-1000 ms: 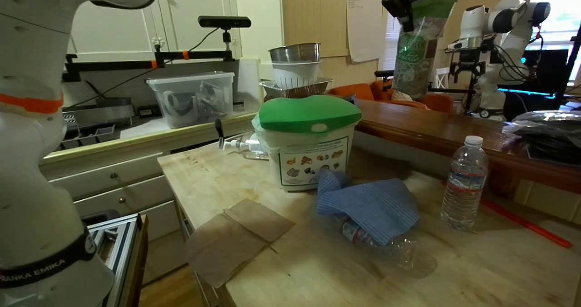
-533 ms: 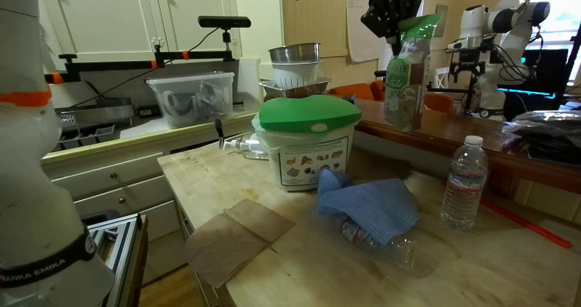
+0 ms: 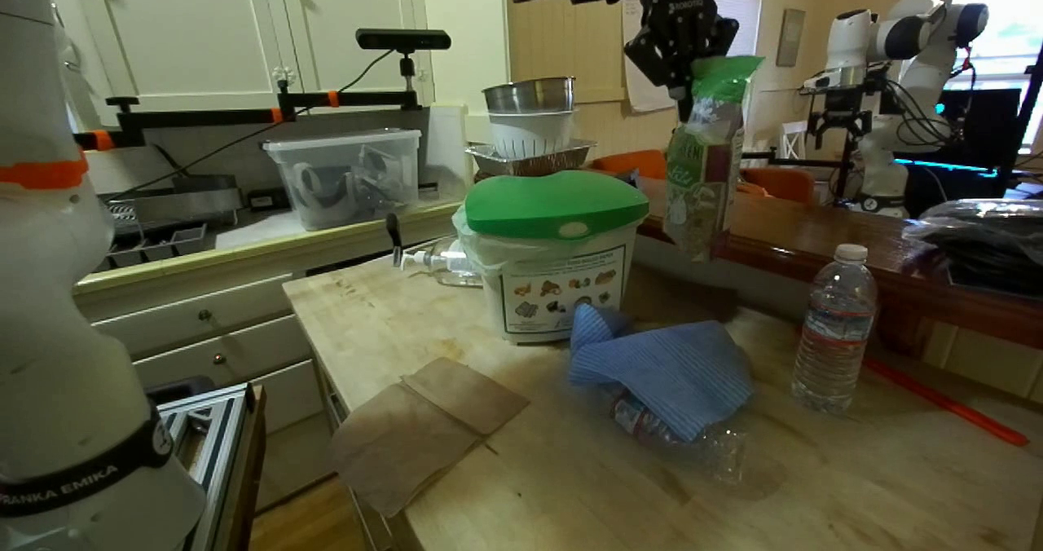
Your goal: Move the green bag to the right
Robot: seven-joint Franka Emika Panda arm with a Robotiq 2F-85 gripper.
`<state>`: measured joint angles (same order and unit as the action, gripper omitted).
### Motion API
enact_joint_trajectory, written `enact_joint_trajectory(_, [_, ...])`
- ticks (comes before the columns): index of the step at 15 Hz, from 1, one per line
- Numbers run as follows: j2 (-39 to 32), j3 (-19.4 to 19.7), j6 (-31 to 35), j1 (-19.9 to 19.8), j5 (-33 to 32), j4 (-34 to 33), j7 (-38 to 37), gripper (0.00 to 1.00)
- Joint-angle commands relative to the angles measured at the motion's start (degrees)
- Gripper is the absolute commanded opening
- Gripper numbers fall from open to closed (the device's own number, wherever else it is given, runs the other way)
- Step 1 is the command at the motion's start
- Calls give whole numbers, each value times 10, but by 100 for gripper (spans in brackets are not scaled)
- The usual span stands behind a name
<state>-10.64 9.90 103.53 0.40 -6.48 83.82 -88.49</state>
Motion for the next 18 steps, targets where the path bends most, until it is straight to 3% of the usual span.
enact_joint_trajectory(1, [71,3,-31,-44,45,120,16,1])
enact_joint_trajectory(4, [100,22,-13,-81,85,209,-6,1])
enact_joint_trajectory(8, [123,63,38,-135,87,310,-36,1])
enact_joint_trajectory(11, [107,80,87,-160,62,326,-58,1])
enact_joint_trajectory(15, [79,78,152,-163,24,320,-89,1])
enact_joint_trajectory(16, [74,76,159,-161,22,319,-91,28])
enact_joint_trajectory(17, [74,72,159,-156,7,319,-86,29])
enact_joint_trajectory(18, [77,65,150,-150,2,319,-70,36])
